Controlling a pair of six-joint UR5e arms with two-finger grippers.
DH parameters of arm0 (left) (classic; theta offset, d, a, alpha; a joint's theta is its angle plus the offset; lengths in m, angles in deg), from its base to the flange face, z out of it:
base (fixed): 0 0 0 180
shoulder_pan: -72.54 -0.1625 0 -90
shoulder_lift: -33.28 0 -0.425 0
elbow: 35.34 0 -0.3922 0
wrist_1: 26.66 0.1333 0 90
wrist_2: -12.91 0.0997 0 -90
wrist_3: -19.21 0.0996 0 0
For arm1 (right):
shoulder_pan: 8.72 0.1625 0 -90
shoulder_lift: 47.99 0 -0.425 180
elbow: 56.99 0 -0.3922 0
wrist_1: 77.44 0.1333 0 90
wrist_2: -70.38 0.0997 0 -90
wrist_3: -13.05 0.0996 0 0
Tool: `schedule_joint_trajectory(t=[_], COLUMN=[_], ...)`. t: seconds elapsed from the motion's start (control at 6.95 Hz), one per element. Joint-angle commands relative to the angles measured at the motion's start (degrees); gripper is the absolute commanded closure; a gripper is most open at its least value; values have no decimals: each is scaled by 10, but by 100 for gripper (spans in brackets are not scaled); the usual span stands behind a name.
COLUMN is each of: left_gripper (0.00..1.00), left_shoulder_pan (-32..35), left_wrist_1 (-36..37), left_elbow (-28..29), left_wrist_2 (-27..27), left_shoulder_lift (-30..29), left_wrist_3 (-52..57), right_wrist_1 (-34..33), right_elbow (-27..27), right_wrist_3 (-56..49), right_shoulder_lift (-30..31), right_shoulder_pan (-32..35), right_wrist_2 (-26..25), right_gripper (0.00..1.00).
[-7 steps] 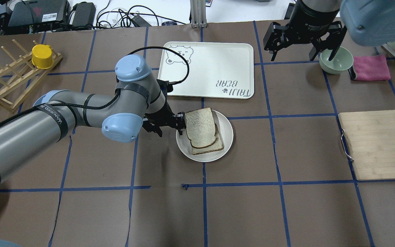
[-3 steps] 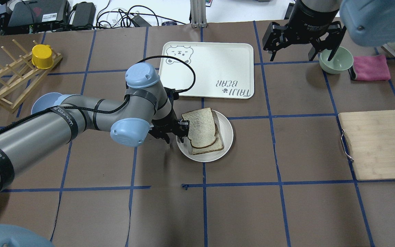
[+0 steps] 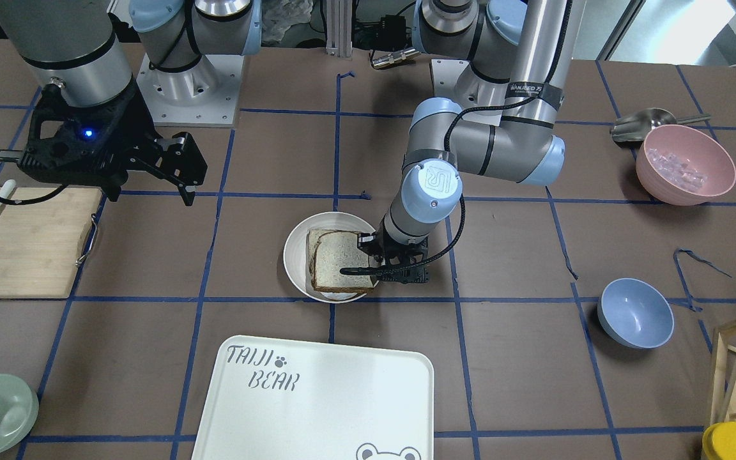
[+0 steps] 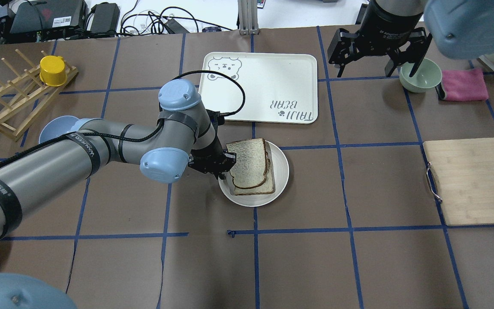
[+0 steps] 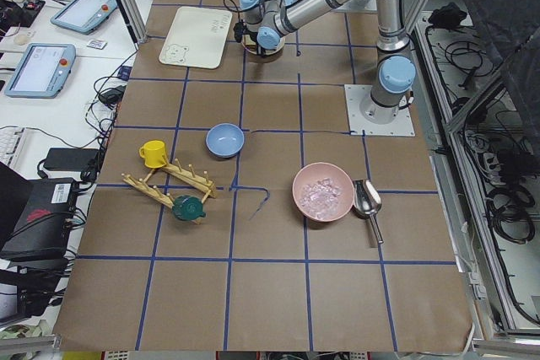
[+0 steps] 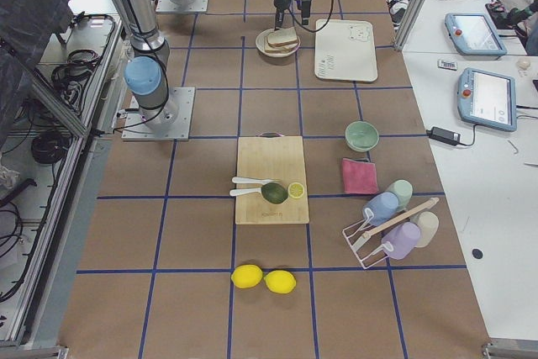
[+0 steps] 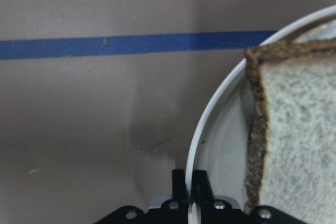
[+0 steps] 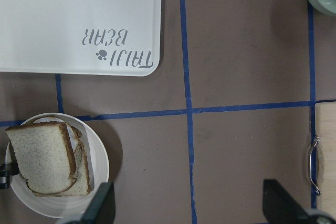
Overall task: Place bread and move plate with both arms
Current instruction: 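Reach the left gripper to the plate rim nearest it, then grip the plate rim and push the plate onto the white tray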
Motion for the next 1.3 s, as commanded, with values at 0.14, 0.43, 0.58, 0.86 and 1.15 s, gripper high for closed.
schedule_joint_trajectory(t=[0.14, 0.43, 0.58, 0.86, 1.15], left_gripper=[100, 100, 100, 100, 100], left_shoulder_pan=[-5, -17, -19, -57, -60], left_wrist_1=[-20, -63, -72, -68, -73], left_elbow=[45, 82, 83, 120, 240], left_wrist_2=[-24, -42, -50, -71, -70], left_shoulder_lift=[21, 32, 41, 19, -57], left_wrist_3=[-26, -26, -25, -8, 40], right_wrist_1=[-4, -6, -7, -7, -8], right_elbow=[1, 1, 1, 1, 10], right_wrist_3=[3, 4, 4, 4, 4], right_shoulder_lift=[0, -2, -2, -4, -4], right_shoulder_pan=[0, 1, 1, 1, 1], right_wrist_2=[1, 1, 1, 1, 2], right_gripper=[0, 0, 0, 0, 0])
